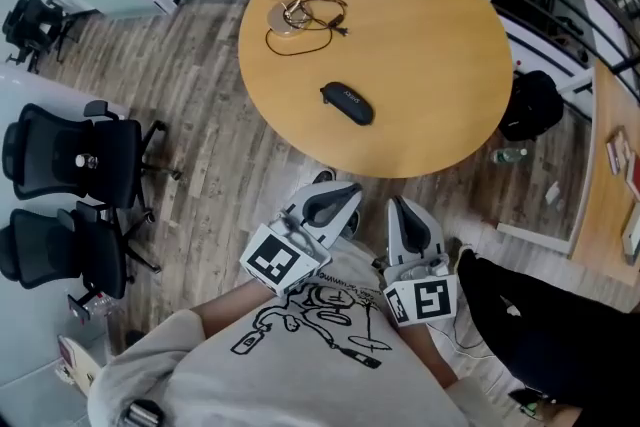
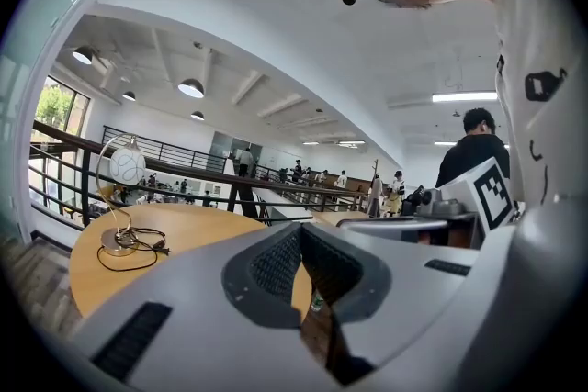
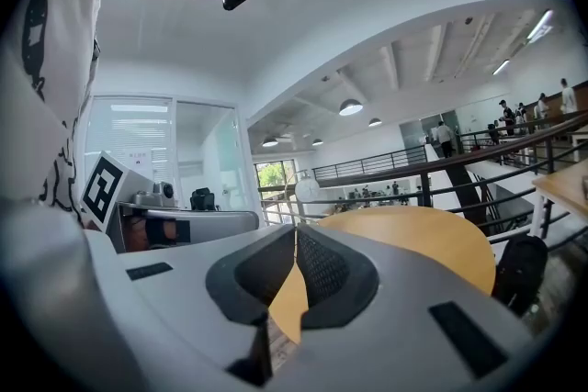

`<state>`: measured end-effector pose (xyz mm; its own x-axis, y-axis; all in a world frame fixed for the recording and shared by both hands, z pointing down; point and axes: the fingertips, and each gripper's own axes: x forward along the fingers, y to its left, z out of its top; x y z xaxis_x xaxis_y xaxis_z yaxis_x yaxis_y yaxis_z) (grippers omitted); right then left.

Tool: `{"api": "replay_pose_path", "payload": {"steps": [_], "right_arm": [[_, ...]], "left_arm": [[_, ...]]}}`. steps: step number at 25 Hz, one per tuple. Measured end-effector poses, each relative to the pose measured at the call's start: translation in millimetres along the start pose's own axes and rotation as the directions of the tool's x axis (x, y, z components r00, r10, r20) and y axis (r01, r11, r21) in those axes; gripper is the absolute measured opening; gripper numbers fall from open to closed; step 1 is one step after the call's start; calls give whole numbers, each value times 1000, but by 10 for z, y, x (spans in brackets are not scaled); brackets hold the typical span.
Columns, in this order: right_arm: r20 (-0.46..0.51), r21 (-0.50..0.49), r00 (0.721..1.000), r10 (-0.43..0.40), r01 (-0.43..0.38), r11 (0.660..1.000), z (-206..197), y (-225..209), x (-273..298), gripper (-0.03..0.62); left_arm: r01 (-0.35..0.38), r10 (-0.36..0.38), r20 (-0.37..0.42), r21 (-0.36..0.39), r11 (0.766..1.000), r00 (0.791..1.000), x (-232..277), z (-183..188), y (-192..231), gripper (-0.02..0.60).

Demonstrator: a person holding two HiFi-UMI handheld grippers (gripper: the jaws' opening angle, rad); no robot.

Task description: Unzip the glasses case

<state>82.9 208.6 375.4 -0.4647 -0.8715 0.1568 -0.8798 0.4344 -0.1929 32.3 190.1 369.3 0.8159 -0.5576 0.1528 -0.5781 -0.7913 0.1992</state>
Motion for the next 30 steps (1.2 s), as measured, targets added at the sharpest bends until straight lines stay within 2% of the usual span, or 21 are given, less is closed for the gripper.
{"api": "replay_pose_path", "payload": {"steps": [9,16,22,30], "right_arm": [[-14,12,1000,14,-14,1000,2,-122,299,23],[-30,-11,999,22,-23,1000,105,-206,845,23],[-29,-46,999,15,-17,999,321,-236,1424,21],[-36,-70,998,-45,42,997,462,-290,2035,21]], "left_arm": [[-23,23,-9,-21,1000,1000,156,47,288,9],[-21,21,4,-40,999,1000,322,157,795,9],[14,-12,40,-39,999,999,472,422,1322,9],[68,-66,43,-43,997,997,615,568,1921,9]]}}
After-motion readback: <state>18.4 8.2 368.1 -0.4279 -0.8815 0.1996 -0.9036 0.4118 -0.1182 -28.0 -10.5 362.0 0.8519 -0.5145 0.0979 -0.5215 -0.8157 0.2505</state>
